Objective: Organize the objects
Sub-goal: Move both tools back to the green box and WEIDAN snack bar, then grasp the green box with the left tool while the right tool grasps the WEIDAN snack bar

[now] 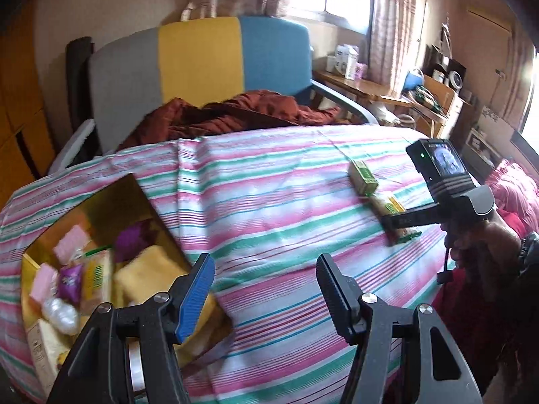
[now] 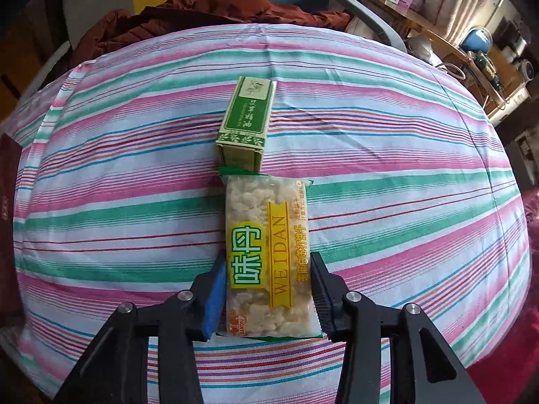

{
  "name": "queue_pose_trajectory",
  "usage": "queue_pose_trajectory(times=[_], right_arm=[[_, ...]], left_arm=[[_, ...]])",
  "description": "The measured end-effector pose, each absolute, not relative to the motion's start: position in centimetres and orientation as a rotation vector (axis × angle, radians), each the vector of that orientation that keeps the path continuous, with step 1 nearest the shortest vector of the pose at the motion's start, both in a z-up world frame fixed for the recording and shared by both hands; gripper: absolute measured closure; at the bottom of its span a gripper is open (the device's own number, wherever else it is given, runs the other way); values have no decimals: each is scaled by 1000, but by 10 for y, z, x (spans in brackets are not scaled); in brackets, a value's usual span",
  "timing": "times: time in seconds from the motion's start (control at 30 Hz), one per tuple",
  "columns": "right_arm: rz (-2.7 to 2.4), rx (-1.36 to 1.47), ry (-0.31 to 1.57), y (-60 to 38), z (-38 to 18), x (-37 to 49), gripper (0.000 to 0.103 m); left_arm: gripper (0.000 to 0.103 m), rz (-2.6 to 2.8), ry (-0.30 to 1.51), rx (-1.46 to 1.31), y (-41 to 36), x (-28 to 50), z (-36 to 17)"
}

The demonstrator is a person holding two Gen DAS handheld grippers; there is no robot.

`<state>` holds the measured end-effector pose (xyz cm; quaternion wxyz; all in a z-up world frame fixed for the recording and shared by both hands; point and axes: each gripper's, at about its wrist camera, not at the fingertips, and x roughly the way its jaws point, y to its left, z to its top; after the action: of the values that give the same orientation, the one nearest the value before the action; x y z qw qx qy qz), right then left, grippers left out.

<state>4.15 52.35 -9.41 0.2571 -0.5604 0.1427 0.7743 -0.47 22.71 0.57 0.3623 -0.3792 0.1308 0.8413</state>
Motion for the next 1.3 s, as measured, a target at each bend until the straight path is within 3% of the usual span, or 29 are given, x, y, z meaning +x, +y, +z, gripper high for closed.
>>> queue_pose_trajectory(times=[0.4,0.57,0.63,0.73,1.03,1.1,1.3], right_arm=[[1928,-1372,530,562,-87,72,57],[1945,-1401,559,564,-92,66,57],[1943,-1415,573,564,-95,66,56],[1951,-1410,593,565,-94,67,56],[1982,-1411,647,562,-93,69,49],[1987,-1416,657,562,-94,69,46],[2004,-1424,665,565,-95,70,40]], left_arm=[[40,2012,336,-1119,314,-20,-20],[39,1941,443,-1086,361,-27,-27],[36,1913,513,-1063,381,-31,-29],[20,1857,610,-1001,412,-39,-34],[10,1675,830,-872,478,-55,-56],[1,1647,857,-847,488,-57,-58],[0,1578,926,-775,518,-60,-63]])
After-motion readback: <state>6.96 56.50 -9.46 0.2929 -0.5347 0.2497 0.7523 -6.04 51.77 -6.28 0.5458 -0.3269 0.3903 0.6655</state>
